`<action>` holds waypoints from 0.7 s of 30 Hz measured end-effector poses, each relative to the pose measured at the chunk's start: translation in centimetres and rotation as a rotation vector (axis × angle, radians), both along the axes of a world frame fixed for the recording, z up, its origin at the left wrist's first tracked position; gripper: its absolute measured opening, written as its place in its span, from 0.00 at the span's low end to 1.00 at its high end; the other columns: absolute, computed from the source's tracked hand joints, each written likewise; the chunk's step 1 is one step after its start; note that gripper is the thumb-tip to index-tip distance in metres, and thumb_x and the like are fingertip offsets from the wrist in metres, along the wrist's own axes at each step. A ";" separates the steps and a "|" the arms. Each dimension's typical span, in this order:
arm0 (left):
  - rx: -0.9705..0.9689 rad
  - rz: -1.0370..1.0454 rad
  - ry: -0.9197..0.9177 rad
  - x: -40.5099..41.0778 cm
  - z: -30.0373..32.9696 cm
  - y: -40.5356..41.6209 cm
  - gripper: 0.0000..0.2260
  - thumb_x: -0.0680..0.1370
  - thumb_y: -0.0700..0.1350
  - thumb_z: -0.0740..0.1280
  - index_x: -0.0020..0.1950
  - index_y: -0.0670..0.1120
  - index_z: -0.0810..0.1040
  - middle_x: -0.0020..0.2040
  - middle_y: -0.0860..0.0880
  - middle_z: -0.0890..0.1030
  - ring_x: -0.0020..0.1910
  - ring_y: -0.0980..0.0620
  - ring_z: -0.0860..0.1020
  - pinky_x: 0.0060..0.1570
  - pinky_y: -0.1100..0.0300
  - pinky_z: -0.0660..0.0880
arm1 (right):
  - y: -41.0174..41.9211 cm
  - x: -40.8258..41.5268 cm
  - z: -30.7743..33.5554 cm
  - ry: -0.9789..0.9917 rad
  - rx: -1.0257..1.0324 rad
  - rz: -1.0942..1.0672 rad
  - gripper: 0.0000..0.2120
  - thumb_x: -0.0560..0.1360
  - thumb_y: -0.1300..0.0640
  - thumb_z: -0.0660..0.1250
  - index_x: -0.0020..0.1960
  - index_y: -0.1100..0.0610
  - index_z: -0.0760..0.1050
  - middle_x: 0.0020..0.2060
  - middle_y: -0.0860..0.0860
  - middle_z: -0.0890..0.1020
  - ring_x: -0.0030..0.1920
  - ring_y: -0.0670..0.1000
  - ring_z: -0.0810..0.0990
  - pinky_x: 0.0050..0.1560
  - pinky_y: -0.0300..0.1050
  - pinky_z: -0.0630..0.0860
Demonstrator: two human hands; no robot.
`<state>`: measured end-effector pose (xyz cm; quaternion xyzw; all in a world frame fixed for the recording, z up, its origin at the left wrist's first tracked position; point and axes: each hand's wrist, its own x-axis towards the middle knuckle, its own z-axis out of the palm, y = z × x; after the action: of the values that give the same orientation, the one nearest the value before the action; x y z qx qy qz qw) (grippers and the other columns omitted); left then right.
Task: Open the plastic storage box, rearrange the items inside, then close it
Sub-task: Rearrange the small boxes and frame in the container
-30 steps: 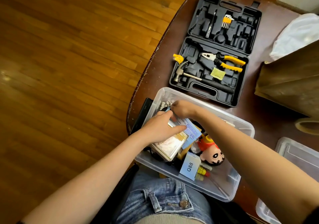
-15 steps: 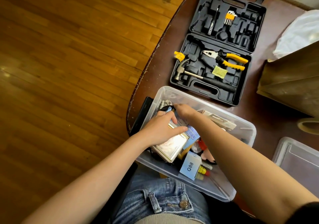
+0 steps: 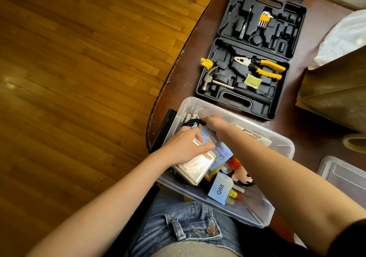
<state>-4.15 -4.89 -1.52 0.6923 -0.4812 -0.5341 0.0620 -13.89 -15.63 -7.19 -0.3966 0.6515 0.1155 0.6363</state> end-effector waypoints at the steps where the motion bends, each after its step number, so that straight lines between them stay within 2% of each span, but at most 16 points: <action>1: -0.001 -0.001 0.001 0.0 0.0 0.0 0.16 0.71 0.67 0.65 0.46 0.56 0.71 0.61 0.54 0.69 0.52 0.54 0.75 0.50 0.56 0.74 | 0.1 0.0 0.0 0.003 -0.017 0.003 0.11 0.81 0.54 0.56 0.47 0.60 0.73 0.42 0.56 0.77 0.41 0.56 0.76 0.49 0.50 0.74; 3: -0.004 0.000 -0.002 0.0 0.1 0.1 0.16 0.71 0.67 0.65 0.46 0.56 0.71 0.61 0.54 0.68 0.52 0.54 0.75 0.49 0.56 0.73 | 0.4 0.1 0.1 0.025 -0.057 0.014 0.11 0.81 0.55 0.56 0.48 0.61 0.73 0.44 0.57 0.77 0.46 0.56 0.76 0.53 0.50 0.73; 5: -0.003 0.001 -0.009 0.0 0.2 0.1 0.16 0.71 0.67 0.65 0.46 0.57 0.71 0.60 0.54 0.68 0.52 0.55 0.75 0.48 0.57 0.72 | 0.5 0.0 0.3 0.047 -0.093 0.006 0.12 0.81 0.58 0.56 0.52 0.63 0.75 0.45 0.58 0.77 0.47 0.55 0.75 0.50 0.49 0.73; 8: -0.004 0.000 -0.014 -0.1 0.3 0.2 0.16 0.71 0.67 0.65 0.46 0.56 0.70 0.59 0.54 0.69 0.51 0.55 0.74 0.45 0.59 0.69 | 0.9 -0.1 0.7 0.088 -0.144 0.021 0.15 0.80 0.63 0.55 0.62 0.65 0.74 0.52 0.57 0.79 0.49 0.53 0.75 0.45 0.44 0.72; 10: -0.007 -0.002 -0.016 -0.2 0.3 0.2 0.16 0.71 0.66 0.65 0.45 0.56 0.69 0.58 0.53 0.69 0.51 0.56 0.74 0.42 0.60 0.68 | 1.2 -0.1 0.8 0.139 -0.212 -0.008 0.14 0.80 0.63 0.56 0.60 0.64 0.76 0.55 0.58 0.80 0.47 0.53 0.76 0.44 0.43 0.71; 13: 0.001 -0.005 -0.022 -0.3 0.6 0.1 0.17 0.71 0.66 0.65 0.46 0.54 0.70 0.57 0.52 0.69 0.50 0.55 0.74 0.45 0.59 0.71 | 1.8 -0.5 0.7 0.190 -0.306 -0.043 0.11 0.78 0.61 0.61 0.54 0.64 0.80 0.51 0.59 0.83 0.41 0.54 0.77 0.40 0.41 0.69; 15: 0.005 -0.010 -0.049 -0.4 0.8 0.0 0.18 0.72 0.66 0.65 0.48 0.52 0.70 0.56 0.50 0.69 0.50 0.53 0.74 0.47 0.57 0.72 | 2.0 -0.8 0.7 0.194 -0.327 -0.122 0.10 0.77 0.59 0.63 0.52 0.63 0.80 0.49 0.59 0.83 0.43 0.56 0.80 0.40 0.43 0.73; 18: -0.063 -0.026 -0.150 -0.8 1.1 0.1 0.16 0.75 0.63 0.63 0.49 0.51 0.70 0.57 0.50 0.70 0.50 0.52 0.74 0.44 0.58 0.69 | 2.6 -1.3 1.7 0.127 -0.358 -0.295 0.06 0.77 0.58 0.66 0.46 0.59 0.80 0.47 0.58 0.83 0.41 0.54 0.79 0.44 0.45 0.75; 21: -0.194 -0.014 -0.205 -1.0 1.3 0.3 0.12 0.78 0.59 0.62 0.50 0.50 0.72 0.61 0.51 0.69 0.54 0.53 0.74 0.46 0.61 0.66 | 3.0 -2.4 3.0 0.006 -0.372 -0.343 0.06 0.78 0.58 0.65 0.46 0.58 0.80 0.40 0.54 0.82 0.44 0.54 0.79 0.48 0.48 0.77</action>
<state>-5.12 -4.61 -0.22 0.7305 -0.5393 -0.4121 0.0755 -16.32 -12.60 -4.20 -0.3899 0.7214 -0.1148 0.5607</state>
